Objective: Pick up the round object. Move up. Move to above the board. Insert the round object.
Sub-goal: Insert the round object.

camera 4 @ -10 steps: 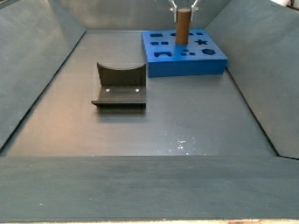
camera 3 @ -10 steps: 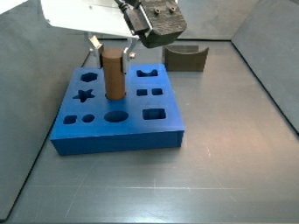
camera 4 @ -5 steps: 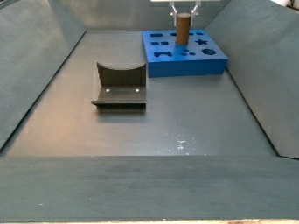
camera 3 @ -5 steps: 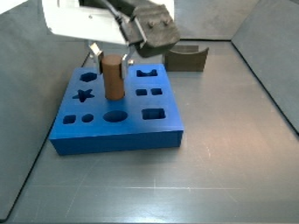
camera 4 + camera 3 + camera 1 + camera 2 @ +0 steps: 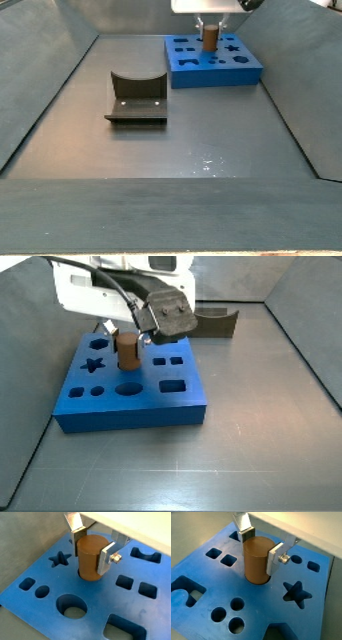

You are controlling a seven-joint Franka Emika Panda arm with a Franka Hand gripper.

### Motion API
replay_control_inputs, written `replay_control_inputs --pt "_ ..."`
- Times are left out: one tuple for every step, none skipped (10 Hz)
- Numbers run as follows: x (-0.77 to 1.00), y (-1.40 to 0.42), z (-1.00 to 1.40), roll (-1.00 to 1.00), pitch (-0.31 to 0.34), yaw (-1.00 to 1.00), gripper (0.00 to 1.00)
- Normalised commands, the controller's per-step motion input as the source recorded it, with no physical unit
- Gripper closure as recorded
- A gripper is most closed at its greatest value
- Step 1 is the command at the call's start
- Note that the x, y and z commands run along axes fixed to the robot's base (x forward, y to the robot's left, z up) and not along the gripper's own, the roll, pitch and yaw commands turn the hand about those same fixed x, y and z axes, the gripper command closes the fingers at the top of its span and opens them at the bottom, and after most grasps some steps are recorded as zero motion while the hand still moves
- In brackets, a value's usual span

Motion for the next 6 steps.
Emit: replay_control_inputs --pt "0.29 0.00 -1.00 0.04 0.000 -0.10 1.00" --pt "0.48 0.00 -1.00 0.03 0.000 -0.13 1.00" --pt "0.59 0.00 -1.00 0.03 0.000 -0.14 1.00" --pt "0.13 0.03 0.00 -0.01 0.229 -0.07 1.00" --pt "0.00 0.00 0.00 0.00 -0.057 0.00 1.00" --pt "0.00 0.00 0.00 0.00 0.000 0.00 1.00"
